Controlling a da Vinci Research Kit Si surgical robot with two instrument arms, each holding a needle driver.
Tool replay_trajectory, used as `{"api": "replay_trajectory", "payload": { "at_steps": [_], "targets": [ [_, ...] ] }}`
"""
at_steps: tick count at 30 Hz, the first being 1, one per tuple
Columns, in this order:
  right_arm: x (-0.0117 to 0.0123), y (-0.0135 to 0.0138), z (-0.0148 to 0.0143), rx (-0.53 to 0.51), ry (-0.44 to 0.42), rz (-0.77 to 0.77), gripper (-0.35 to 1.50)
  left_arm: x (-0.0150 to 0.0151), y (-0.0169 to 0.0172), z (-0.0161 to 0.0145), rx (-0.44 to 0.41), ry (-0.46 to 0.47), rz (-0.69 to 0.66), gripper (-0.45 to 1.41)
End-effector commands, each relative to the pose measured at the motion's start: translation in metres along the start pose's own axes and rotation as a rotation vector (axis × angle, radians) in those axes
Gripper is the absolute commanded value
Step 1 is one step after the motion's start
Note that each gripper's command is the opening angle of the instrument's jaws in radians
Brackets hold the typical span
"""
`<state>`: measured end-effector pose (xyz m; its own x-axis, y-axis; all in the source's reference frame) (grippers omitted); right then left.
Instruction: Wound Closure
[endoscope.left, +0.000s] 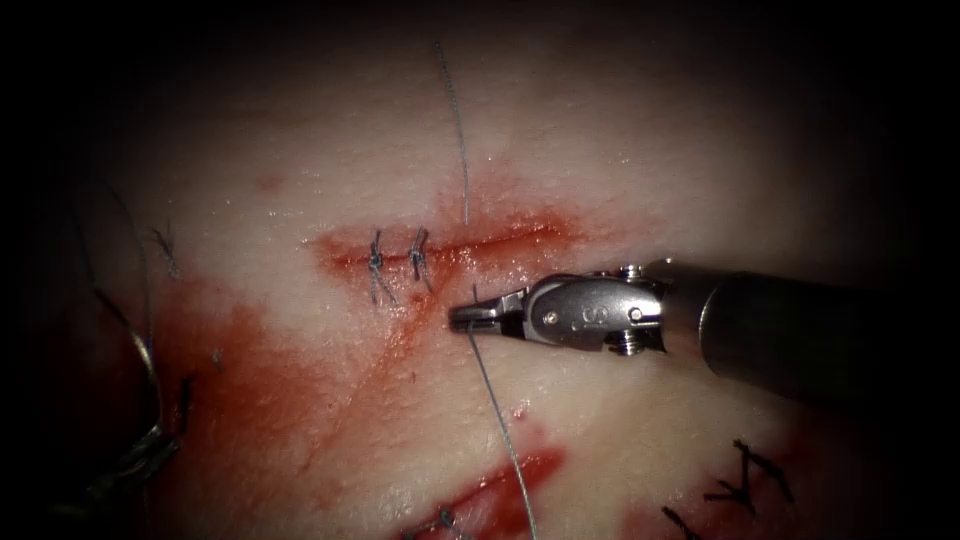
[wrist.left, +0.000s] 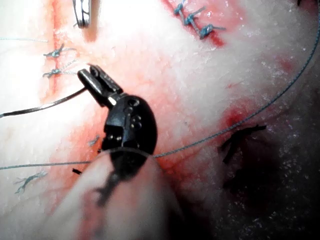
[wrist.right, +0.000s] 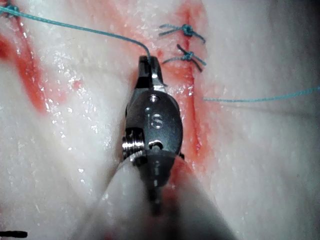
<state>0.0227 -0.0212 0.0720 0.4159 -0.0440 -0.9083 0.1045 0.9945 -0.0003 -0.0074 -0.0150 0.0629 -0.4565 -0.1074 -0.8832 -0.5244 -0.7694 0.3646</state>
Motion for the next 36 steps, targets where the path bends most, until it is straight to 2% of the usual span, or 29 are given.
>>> {"api": "replay_trajectory", "payload": {
  "at_steps": [1, 10, 24, 25, 26, 27, 29, 32, 36],
  "targets": [
    [0.0004, -0.0005, 0.0007, 0.018, 0.000, -0.007, -0.35, -0.0004, 0.0002, 0.0008, 0.001, 0.002, 0.001, -0.45],
    [0.0037, -0.0046, 0.0001, 0.083, 0.017, -0.005, -0.35, -0.0004, 0.0002, 0.0008, 0.002, 0.001, 0.001, -0.45],
    [0.0052, -0.0057, -0.0003, 0.130, 0.029, 0.032, -0.35, -0.0003, 0.0003, 0.0008, 0.002, 0.001, 0.002, -0.45],
    [0.0052, -0.0054, -0.0004, 0.133, 0.031, 0.041, -0.05, -0.0003, 0.0003, 0.0008, 0.002, 0.001, 0.002, -0.45],
    [0.0052, -0.0050, -0.0007, 0.120, 0.017, 0.050, 0.51, -0.0003, 0.0003, 0.0008, 0.002, 0.001, 0.002, -0.45],
    [0.0051, -0.0046, -0.0010, 0.097, -0.001, 0.052, 0.66, -0.0004, 0.0003, 0.0008, 0.002, 0.001, 0.002, -0.45],
    [0.0048, -0.0038, -0.0025, 0.040, -0.045, 0.060, 0.78, -0.0004, 0.0002, 0.0007, 0.002, 0.001, 0.002, -0.45],
    [0.0044, -0.0020, -0.0051, 0.006, -0.075, 0.079, 0.96, -0.0004, 0.0002, 0.0008, 0.002, 0.001, 0.002, -0.45],
    [0.0040, 0.0002, -0.0084, -0.040, -0.128, 0.082, 1.05, -0.0005, 0.0002, 0.0008, 0.002, 0.001, 0.002, -0.45]
  ]
}}
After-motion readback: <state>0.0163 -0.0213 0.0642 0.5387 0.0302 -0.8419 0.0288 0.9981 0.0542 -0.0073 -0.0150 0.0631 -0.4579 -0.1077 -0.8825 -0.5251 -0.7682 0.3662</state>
